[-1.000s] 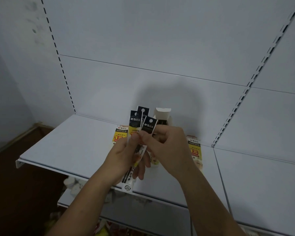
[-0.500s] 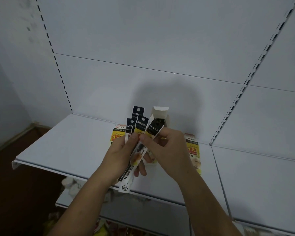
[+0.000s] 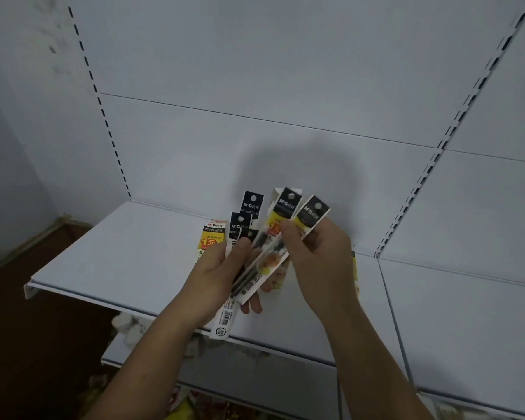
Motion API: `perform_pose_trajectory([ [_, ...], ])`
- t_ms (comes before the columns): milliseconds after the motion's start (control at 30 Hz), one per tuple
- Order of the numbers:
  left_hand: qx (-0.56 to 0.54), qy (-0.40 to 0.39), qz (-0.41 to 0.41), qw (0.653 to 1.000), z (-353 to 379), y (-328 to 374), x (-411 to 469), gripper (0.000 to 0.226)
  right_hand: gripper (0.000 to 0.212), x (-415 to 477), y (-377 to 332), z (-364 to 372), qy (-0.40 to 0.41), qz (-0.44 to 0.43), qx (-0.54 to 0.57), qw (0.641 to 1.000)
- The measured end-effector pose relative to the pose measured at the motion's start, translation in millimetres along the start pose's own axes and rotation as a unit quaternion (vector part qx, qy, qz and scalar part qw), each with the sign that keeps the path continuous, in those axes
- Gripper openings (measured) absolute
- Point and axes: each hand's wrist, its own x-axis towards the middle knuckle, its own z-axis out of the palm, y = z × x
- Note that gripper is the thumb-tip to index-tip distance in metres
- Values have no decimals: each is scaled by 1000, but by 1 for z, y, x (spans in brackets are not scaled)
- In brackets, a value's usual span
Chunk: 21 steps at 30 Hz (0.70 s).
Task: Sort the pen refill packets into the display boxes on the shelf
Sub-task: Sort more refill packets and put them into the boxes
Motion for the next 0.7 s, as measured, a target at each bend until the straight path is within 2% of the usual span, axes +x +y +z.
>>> perform_pose_trajectory([
  [133, 9, 27, 5, 1000, -5, -6, 2, 55, 17, 10, -6, -18, 75, -1, 52, 996],
  [267, -35, 107, 9, 994, -5, -13, 11, 46, 17, 30, -11, -35, 117, -25, 64, 991],
  [367, -32, 182, -2, 983, -2, -29, 24, 28, 14, 48, -15, -45, 146, -31, 55, 987],
  [433, 23, 214, 0, 977, 0, -38, 33, 17, 14, 57, -18, -49, 161, -37, 54, 985],
  [500, 72, 210, -5, 975, 4, -41, 38, 37, 14, 65, -18, -48, 165, -42, 48, 984],
  [567, 66, 183, -8, 981, 8, -44, 42, 56, 14, 70, -18, -44, 161, -44, 54, 984],
  [700, 63, 154, 6, 986, 14, -46, 48, 61, 12, 74, -19, -37, 156, -42, 77, 984],
])
